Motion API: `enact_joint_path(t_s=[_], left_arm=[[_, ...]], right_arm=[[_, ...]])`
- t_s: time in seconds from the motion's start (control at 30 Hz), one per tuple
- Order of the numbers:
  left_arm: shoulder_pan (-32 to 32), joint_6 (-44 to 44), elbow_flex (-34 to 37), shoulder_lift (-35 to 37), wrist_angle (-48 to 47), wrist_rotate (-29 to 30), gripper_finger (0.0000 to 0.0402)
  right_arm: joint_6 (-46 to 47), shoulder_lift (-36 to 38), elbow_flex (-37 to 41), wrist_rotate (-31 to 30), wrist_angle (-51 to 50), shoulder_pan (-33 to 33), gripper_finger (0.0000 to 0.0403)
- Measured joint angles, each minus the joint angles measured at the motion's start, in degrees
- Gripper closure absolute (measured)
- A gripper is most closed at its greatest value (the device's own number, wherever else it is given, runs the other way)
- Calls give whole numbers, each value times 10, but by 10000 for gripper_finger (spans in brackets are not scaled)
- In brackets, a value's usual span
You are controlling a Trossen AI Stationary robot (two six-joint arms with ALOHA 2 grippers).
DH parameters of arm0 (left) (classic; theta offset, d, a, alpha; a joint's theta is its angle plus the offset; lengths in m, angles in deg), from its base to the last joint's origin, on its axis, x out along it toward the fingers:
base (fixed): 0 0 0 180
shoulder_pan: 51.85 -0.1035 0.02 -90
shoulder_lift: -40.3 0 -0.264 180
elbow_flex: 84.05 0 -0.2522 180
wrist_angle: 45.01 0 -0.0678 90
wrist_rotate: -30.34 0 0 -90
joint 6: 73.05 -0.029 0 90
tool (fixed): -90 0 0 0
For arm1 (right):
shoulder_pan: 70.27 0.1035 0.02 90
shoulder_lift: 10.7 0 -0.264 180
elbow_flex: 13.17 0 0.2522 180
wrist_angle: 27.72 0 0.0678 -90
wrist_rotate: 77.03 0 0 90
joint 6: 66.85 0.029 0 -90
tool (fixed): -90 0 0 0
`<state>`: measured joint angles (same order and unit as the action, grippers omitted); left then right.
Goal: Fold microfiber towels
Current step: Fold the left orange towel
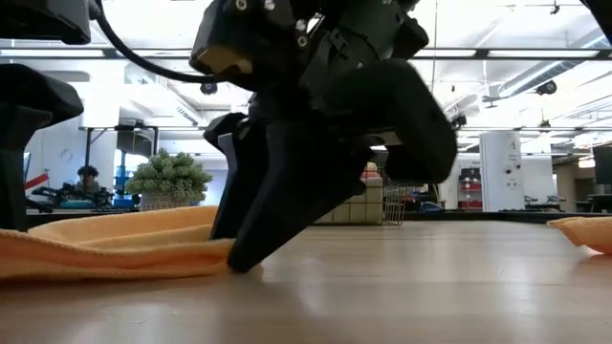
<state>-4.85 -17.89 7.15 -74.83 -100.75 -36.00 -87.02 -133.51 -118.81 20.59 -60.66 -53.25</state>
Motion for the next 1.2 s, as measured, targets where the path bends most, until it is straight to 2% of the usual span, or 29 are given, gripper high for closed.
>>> enact_joint_path(t_s=[0.13, 0.27, 0.37, 0.6, 0.93, 1.1, 1.2], left_arm=[[-4, 0, 0, -1, 5, -7, 278], [-8, 0, 0, -2, 6, -6, 349], [-10, 0, -4, -2, 4, -2, 392], [-19, 0, -22, 1, 10, -11, 391], [-35, 0, -70, 57, 10, -27, 391], [-46, 38, -113, 78, 11, -83, 391], [-47, 65, -141, 78, 10, -95, 391]], right_arm=[[27, 0, 0, -2, 0, -9, 325], [31, -1, 0, -3, -1, -10, 379], [36, 0, 0, -1, -6, -9, 390], [42, 23, -11, -1, -81, -4, 393], [125, 88, -35, 19, -192, 18, 394], [178, 117, -36, 19, -214, 44, 394], [197, 133, -35, 18, -219, 62, 394]])
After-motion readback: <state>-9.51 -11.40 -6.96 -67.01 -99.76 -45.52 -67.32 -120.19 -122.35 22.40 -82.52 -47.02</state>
